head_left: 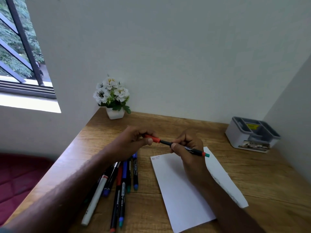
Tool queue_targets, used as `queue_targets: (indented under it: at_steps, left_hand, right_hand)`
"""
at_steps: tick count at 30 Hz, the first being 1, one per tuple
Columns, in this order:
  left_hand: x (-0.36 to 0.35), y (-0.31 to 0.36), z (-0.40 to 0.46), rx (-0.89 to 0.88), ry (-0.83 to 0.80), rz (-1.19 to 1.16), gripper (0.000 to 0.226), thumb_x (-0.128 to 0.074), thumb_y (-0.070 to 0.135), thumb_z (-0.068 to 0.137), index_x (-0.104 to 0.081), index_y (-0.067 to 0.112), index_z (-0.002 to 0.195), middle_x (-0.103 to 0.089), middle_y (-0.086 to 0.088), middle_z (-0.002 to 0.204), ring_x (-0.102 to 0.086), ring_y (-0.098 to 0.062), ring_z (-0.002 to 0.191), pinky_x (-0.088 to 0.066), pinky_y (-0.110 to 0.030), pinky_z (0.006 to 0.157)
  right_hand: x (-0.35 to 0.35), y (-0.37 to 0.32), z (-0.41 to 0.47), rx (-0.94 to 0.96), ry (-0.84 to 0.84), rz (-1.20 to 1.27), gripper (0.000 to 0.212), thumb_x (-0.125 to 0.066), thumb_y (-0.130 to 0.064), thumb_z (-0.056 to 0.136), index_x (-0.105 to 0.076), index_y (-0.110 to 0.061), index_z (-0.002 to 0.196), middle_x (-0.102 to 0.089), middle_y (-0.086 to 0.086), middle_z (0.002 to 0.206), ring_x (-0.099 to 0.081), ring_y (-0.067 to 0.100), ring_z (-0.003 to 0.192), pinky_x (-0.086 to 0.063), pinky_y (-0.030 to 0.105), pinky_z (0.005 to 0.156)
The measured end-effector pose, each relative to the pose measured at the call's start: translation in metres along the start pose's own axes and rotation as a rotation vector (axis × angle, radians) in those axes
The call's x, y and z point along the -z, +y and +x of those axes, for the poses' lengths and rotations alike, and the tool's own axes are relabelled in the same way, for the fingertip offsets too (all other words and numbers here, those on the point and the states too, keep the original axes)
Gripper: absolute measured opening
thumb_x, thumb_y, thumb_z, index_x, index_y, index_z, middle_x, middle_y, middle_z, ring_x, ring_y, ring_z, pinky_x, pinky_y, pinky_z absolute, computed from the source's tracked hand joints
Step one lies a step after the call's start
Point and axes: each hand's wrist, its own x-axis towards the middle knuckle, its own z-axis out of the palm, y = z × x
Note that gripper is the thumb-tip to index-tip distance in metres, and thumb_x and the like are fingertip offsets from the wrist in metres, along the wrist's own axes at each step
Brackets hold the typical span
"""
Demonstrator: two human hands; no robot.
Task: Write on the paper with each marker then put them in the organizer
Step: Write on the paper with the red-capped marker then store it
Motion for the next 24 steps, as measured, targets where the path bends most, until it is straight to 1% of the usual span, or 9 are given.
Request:
queue_targets:
  at_steps: [4,7,9,11,12,14,17,20,24]
  left_hand:
    - [-0.0014,0.0011,0.0002,-0.003,-0.046,0.008,0.018,-0.064,0.007,0.091,-0.072,0.013,0.106,-0.071,-0.001,0.086,-0.067,-0.018,0.083,-0.054,-0.03,0.073]
    - [-0.0029,0.0028,-0.0018,0.034,-0.047,-0.115,0.019,-0.067,0.004,0.088,-0.072,0.008,0.106,-0.073,-0.003,0.083,-0.068,-0.017,0.077,-0.053,-0.028,0.069]
    - [-0.0029,0.0022,-0.0027,0.054,-0.051,-0.166,0.018,-0.068,0.003,0.087,-0.073,0.008,0.104,-0.072,-0.007,0.083,-0.067,-0.021,0.074,-0.053,-0.036,0.066]
    - [-0.0017,0.0008,-0.0034,0.052,-0.056,-0.208,0.018,-0.068,0.003,0.086,-0.074,0.008,0.102,-0.072,-0.012,0.083,-0.065,-0.024,0.072,-0.053,-0.047,0.067]
    - [-0.0008,0.0006,-0.0035,0.048,-0.056,-0.22,0.017,-0.068,0.003,0.086,-0.074,0.009,0.101,-0.071,-0.016,0.084,-0.064,-0.025,0.071,-0.053,-0.048,0.067]
    - [0.0005,0.0011,-0.0037,0.038,-0.055,-0.238,0.016,-0.068,0.003,0.086,-0.074,0.007,0.1,-0.07,-0.021,0.084,-0.062,-0.026,0.069,-0.053,-0.04,0.066]
    - [0.0017,0.0022,-0.0036,0.025,-0.071,-0.27,0.015,-0.069,0.003,0.085,-0.073,0.001,0.099,-0.069,-0.023,0.085,-0.061,-0.025,0.067,-0.053,-0.027,0.065]
    - [0.0007,0.0028,-0.0038,0.026,-0.099,-0.26,0.014,-0.068,0.0,0.085,-0.072,-0.002,0.098,-0.072,-0.018,0.088,-0.062,-0.024,0.068,-0.053,-0.026,0.065]
    - [0.0038,0.0044,-0.0019,0.04,-0.093,-0.267,0.016,-0.068,0.001,0.085,-0.071,-0.002,0.101,-0.073,-0.016,0.09,-0.066,-0.025,0.072,-0.056,-0.032,0.071]
  right_hand:
    - [0.0,0.0003,-0.0003,-0.024,-0.061,-0.013,0.005,-0.071,-0.016,0.08,-0.07,-0.011,0.079,-0.069,0.006,0.074,-0.066,0.019,0.072,-0.051,0.021,0.065]
    - [0.0014,-0.0022,-0.001,-0.061,-0.13,0.027,0.007,-0.074,-0.017,0.082,-0.07,-0.012,0.079,-0.069,0.004,0.071,-0.063,0.011,0.067,-0.049,0.021,0.063]
    - [0.0021,-0.0023,-0.0002,-0.049,-0.136,0.033,0.009,-0.076,-0.009,0.085,-0.072,-0.007,0.078,-0.07,0.008,0.068,-0.064,0.011,0.064,-0.049,0.022,0.063]
    - [0.0006,-0.0026,0.0002,-0.027,-0.131,0.034,0.01,-0.075,-0.004,0.085,-0.072,-0.006,0.076,-0.068,0.004,0.063,-0.063,0.009,0.061,-0.049,0.019,0.062]
    - [-0.0006,-0.0028,0.0002,-0.021,-0.132,0.035,0.011,-0.075,-0.003,0.085,-0.072,-0.008,0.075,-0.067,0.001,0.061,-0.062,0.007,0.06,-0.048,0.018,0.062]
    - [-0.0022,-0.0018,0.0004,-0.02,-0.138,0.035,0.011,-0.075,-0.004,0.086,-0.073,-0.009,0.076,-0.067,0.0,0.062,-0.063,0.008,0.061,-0.049,0.019,0.063]
    - [-0.0034,-0.0003,-0.0005,-0.035,-0.146,0.046,0.009,-0.074,-0.006,0.088,-0.072,-0.002,0.08,-0.068,0.004,0.065,-0.064,0.014,0.064,-0.051,0.026,0.066]
    - [-0.0048,0.0001,-0.0025,-0.042,-0.139,0.05,0.012,-0.074,-0.013,0.087,-0.071,-0.004,0.08,-0.068,0.008,0.067,-0.065,0.017,0.066,-0.053,0.031,0.068]
    - [-0.0054,-0.0016,-0.0037,-0.071,-0.135,0.075,0.005,-0.076,-0.007,0.086,-0.071,-0.009,0.085,-0.073,0.002,0.073,-0.07,0.013,0.072,-0.055,0.024,0.07]
